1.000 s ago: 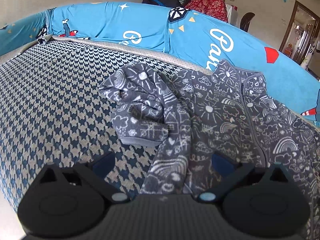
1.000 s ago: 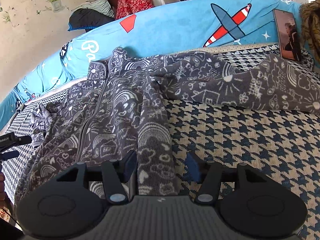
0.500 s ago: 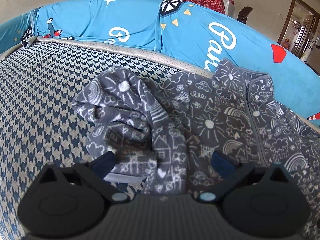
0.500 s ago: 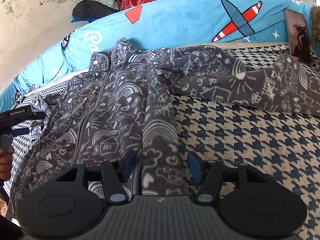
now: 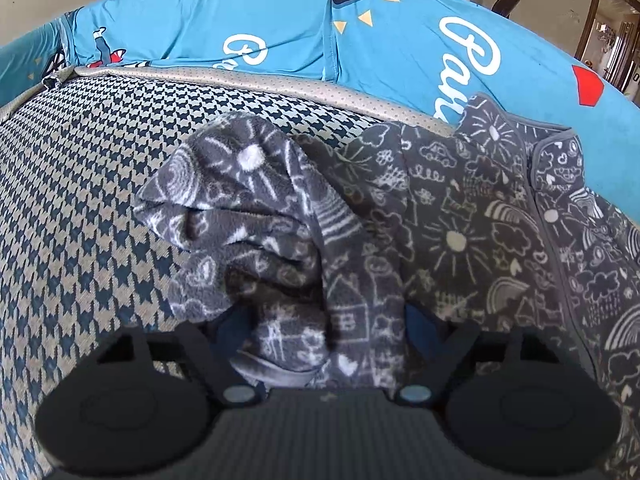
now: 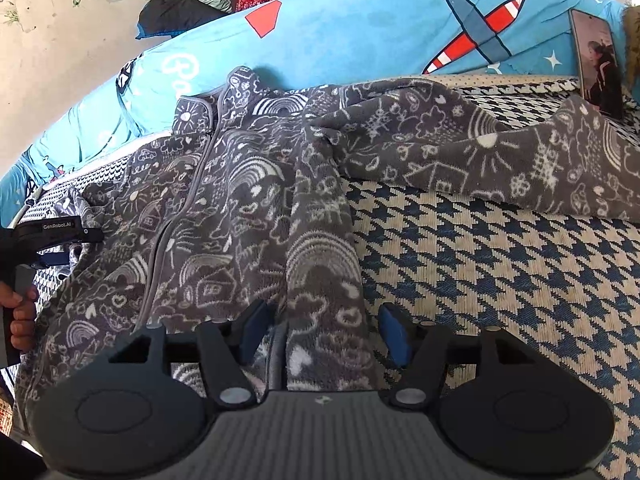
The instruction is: Fold clothes
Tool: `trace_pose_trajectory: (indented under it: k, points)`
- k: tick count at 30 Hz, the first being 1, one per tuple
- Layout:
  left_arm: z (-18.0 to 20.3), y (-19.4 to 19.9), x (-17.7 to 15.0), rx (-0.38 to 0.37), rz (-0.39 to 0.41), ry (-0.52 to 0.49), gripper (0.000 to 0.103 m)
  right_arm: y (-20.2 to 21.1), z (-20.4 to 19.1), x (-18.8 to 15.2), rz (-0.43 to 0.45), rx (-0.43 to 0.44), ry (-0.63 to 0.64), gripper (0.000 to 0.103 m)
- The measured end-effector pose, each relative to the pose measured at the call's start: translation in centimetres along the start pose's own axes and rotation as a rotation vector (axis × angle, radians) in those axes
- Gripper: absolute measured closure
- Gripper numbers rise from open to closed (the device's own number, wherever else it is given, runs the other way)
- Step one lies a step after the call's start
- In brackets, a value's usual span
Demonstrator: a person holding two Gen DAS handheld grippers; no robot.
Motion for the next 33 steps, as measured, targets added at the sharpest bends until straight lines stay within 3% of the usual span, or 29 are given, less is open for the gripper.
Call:
trace_pose_trajectory:
  k: [1,3,6,9,19,23,29,33]
  points:
    - [0.0,0.0,0.0,0.003,0.003,-0.004,0.028,-0.1,-0.1,0.0,0.0,-0.004,0.003,0.043]
    - [-0.1,0.1,0.0,0.01,0.009,-0.011,0.045,-0.1,-0.2,0.1,0.0,-0.009,0.005,0.043]
    - [0.1,0.3,0.1,0.012,0.022,-0.026,0.06,-0.2,-0.3,0.1,0.002,-0.015,0.007,0.042]
    - [0.1,0.6,0.3,0.029,0.039,-0.035,0.067,-0.3,-0.4,0.1,0.003,-0.024,0.017,0.042]
    - [-0.1,1.0,1.0,0.102,0.089,-0.103,0.068,-0.6,-0.6,-0.2,-0.003,-0.035,0.057,0.038]
    - [-0.5,0.8,0.8,0.118,0.077,-0.106,0.061,-0.8,-0.8,-0.4,-0.012,-0.056,0.109,0.037]
    - [-1.1,0.3,0.2,0.134,0.045,-0.086,0.032,-0.7,-1.0,-0.8,-0.035,-0.049,0.141,0.034]
    - [-1.5,1.2,0.0,0.129,0.04,-0.057,0.022,-0.4,-1.0,-0.8,-0.031,-0.056,0.148,0.034]
Point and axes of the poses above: each gripper's, at about its wrist camera, not at the fingertips, and y roughly against the way its jaws point, z to its right, x to its top, the point moved 8 cm from there along -y, roughly the way its jaws point, and after that the axes turned 13 degrees about -z, right-handed, at the moved point
